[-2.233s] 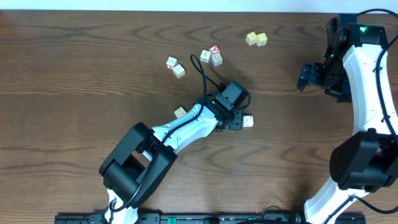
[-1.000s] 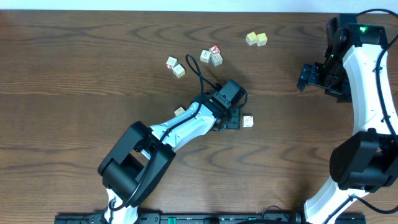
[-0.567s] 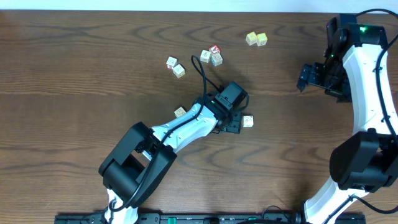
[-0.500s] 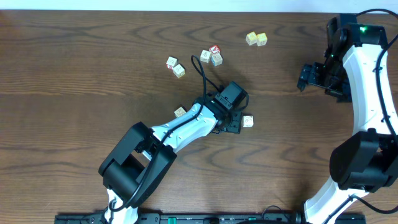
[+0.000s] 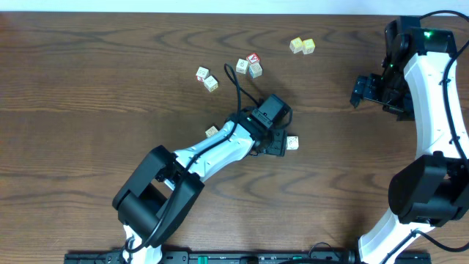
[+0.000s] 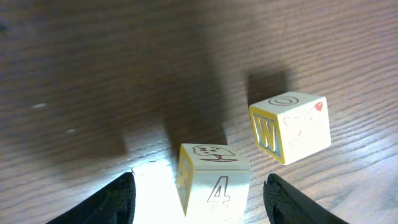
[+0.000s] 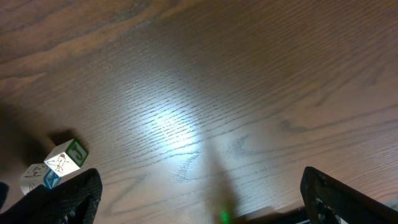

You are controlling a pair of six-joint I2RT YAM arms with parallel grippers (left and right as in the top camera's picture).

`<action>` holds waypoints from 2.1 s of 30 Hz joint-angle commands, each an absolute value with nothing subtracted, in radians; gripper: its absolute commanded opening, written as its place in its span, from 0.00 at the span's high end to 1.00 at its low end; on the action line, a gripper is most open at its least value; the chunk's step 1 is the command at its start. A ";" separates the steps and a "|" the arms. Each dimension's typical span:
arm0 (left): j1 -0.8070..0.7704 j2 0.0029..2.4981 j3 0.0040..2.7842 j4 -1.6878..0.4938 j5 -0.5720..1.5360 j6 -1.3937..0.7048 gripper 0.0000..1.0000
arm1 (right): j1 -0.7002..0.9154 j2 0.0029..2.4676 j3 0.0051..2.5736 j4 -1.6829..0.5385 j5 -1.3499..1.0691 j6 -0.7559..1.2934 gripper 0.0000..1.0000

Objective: Lift 3 blocks

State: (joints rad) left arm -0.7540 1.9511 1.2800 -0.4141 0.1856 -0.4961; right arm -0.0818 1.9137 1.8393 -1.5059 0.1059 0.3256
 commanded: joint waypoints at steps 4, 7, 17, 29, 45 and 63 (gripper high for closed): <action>-0.736 1.913 1.305 -0.440 0.196 -0.482 0.33 | -0.083 1.890 1.850 -1.507 0.115 0.324 0.01; -0.746 1.915 1.305 -0.469 0.195 -0.422 0.33 | -0.083 1.890 1.850 -1.507 0.115 0.324 0.01; -0.759 1.900 1.306 -0.496 0.195 -0.385 0.28 | -0.083 1.890 1.850 -1.507 0.115 0.324 0.01; -0.694 1.733 1.310 -0.556 0.194 -0.386 0.25 | -0.083 1.890 1.850 -1.507 0.115 0.324 0.01; -0.500 1.724 1.309 -0.741 0.192 -0.411 0.20 | -0.083 1.890 1.850 -1.507 0.115 0.324 0.01; -0.529 1.677 1.309 -0.758 0.198 -0.297 0.20 | -0.083 1.890 1.850 -1.507 0.115 0.324 0.01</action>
